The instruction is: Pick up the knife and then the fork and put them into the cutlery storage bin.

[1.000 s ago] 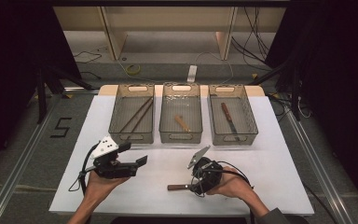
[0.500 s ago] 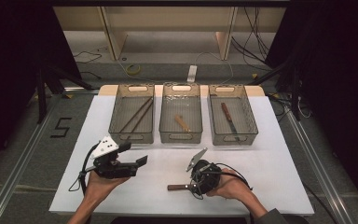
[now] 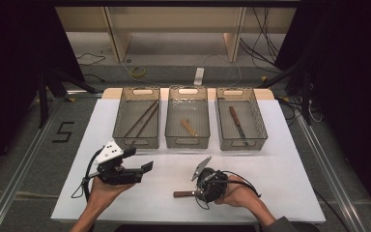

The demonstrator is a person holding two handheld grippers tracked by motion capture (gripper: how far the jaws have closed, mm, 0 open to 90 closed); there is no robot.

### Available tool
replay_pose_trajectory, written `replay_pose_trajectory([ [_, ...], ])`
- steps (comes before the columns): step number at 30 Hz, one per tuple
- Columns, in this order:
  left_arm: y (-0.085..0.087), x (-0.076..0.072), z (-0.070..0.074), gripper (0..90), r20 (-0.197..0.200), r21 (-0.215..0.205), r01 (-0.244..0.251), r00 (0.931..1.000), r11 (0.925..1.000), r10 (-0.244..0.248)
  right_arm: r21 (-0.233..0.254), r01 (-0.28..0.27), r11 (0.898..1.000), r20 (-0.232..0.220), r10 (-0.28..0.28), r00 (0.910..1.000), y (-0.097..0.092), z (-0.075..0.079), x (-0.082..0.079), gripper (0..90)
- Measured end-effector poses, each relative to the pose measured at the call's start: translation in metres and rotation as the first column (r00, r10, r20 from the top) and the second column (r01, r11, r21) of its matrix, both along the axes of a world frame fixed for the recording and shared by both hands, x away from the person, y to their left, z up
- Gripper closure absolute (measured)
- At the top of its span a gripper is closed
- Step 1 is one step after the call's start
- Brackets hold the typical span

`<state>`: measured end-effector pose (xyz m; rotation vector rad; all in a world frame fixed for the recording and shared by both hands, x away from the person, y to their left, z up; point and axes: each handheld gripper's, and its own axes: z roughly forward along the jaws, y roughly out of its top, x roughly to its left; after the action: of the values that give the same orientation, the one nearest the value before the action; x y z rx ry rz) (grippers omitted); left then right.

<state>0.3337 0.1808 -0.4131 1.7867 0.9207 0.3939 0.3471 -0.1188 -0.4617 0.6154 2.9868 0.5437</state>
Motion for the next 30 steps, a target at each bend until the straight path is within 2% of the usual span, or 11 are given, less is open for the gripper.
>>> replay_pose_trajectory([
  [3,0.0,0.0001,0.0,16.8,0.0,0.002,0.0,1.0,1.0,0.0,-0.014,0.001,1.0,-0.002,-0.001,1.0,0.0008,0.0006,-0.0004,67.6],
  [6,0.0001,0.0002,0.0,16.8,-0.001,0.002,-0.001,1.0,1.0,0.001,-0.034,-0.022,0.999,0.023,0.022,0.9995,0.0027,0.0,-0.0009,69.5],
  [7,0.0001,0.0001,0.0,16.8,-0.001,0.002,0.0,1.0,1.0,0.0,-0.04,-0.013,0.999,0.013,0.014,0.9998,0.0036,0.0009,-0.002,70.0],
  [11,-0.0002,0.0,0.0,16.8,0.0,0.002,0.0,1.0,1.0,0.0,-0.039,-0.025,0.999,0.019,0.025,0.9995,0.0032,0.0004,-0.0017,72.9],
  [14,0.0008,0.0,0.0005,16.8,0.0,0.002,-0.003,1.0,1.0,0.003,-0.038,-0.012,0.999,-0.007,0.011,0.9999,0.0029,0.0013,-0.0003,75.7],
  [15,0.0012,0.0,0.0006,16.8,-0.001,0.001,-0.004,1.0,1.0,0.004,-0.029,-0.023,0.999,0.002,0.023,0.9997,0.0021,0.0001,0.0014,76.7],
  [20,0.0006,0.0,0.0004,16.8,0.001,0.004,-0.002,1.0,1.0,0.002,-0.047,-0.038,0.998,0.007,0.038,0.9992,0.0035,0.0006,0.0019,77.2],
  [21,0.0004,-0.0002,0.0003,16.8,0.0,0.003,-0.003,1.0,1.0,0.003,-0.052,-0.023,0.998,-0.003,0.023,0.9997,0.0047,0.0014,0.0012,77.3],
  [23,0.0008,0.0002,0.0003,16.8,-0.001,0.003,-0.004,1.0,1.0,0.004,-0.063,-0.042,0.997,0.009,0.042,0.9991,0.0057,0.0013,0.0017,77.4],
  [28,0.0008,0.0002,0.0005,16.8,0.0,0.005,-0.003,1.0,1.0,0.003,-0.058,-0.04,0.998,0.016,0.041,0.999,0.0064,0.001,0.0011,77.7],
  [30,0.0011,0.0002,0.0006,16.8,0.0,0.004,-0.005,1.0,1.0,0.005,-0.08,-0.053,0.995,0.004,0.054,0.9986,0.007,0.003,0.0006,77.8],
])
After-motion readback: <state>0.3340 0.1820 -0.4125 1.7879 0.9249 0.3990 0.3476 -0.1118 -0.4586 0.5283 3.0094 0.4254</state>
